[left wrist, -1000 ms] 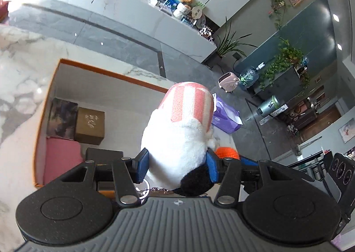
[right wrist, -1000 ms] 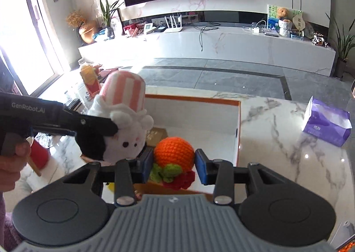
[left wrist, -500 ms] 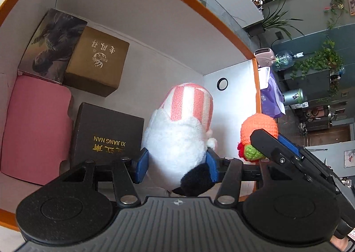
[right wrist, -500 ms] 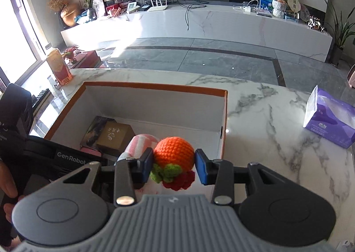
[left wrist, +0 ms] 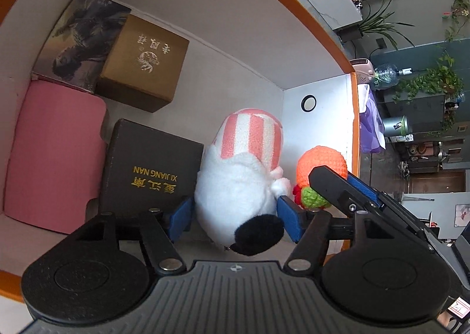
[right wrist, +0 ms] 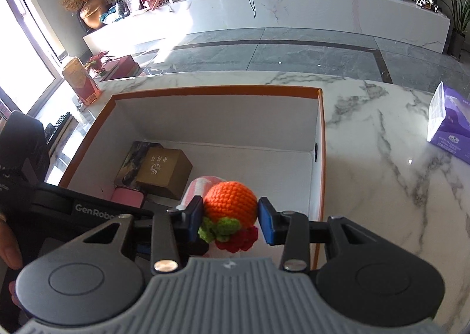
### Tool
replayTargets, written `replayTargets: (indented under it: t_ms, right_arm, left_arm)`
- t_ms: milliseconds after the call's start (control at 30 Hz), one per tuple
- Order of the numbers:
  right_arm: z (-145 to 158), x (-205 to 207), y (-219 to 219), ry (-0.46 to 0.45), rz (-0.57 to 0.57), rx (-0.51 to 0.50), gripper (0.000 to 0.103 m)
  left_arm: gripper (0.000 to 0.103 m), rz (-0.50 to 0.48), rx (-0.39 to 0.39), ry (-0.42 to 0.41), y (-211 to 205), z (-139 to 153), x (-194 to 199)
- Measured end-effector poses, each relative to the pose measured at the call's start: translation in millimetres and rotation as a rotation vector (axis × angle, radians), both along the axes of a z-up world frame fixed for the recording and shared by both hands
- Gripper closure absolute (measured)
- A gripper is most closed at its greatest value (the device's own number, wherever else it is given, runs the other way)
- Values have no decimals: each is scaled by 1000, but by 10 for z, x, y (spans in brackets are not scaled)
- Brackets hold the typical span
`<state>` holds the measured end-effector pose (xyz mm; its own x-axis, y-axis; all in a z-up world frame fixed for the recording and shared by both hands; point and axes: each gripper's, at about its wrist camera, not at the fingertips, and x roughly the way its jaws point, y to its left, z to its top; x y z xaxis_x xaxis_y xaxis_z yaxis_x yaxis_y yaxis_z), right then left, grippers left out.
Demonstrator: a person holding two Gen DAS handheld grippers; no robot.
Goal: Organize objects
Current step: 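Carry the striped plush over the orange box while the right gripper carries the strawberry, then lower and release the striped plush in the box while the right gripper lowers the strawberry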
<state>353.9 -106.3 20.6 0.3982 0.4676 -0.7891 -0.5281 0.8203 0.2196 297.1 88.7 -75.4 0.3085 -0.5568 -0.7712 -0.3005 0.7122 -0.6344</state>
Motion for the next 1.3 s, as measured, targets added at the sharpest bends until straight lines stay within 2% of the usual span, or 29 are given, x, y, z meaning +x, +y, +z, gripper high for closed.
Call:
replayTargets:
  t_ms: [67,200,267,333,433,533,600,667,800,1000,1300]
  right_arm:
    - [-22,-3,17,3,2,-4,60]
    - [-96,-28,84,10,19,-26,60]
    - [-114,-47,123,-6,24,-46,60]
    - [-121,-52,145,-6,25,-59,60]
    - [-61,-41,145,-25,27,-69,60]
    - [94,-18,179,-64,40,-26,60]
    - [140,35,276,-44,73,18,60]
    - [128,87,422,-22,102,35,60]
    - [77,222,695,-21,108,38,60]
    - [-1,498,1038,26,34,103,60]
    - [-279,646,1515,48,-22,71,60]
  left_arm:
    - [27,3,18,-26,43,65,-50]
    - [25,24,-7,-69,112,204,-135]
    - [30,20,3,-92,102,278,-99]
    - [39,21,48,-117,115,348,-101]
    - [39,24,139,-201,151,552,-120]
    - [39,34,256,-283,216,787,-157]
    - [39,37,334,-329,252,915,-189]
    - [39,58,377,-362,312,1005,-210]
    - [46,93,404,-394,527,1087,-203]
    - [56,102,453,-396,723,1033,-122]
    - [57,109,418,-403,914,931,-142]
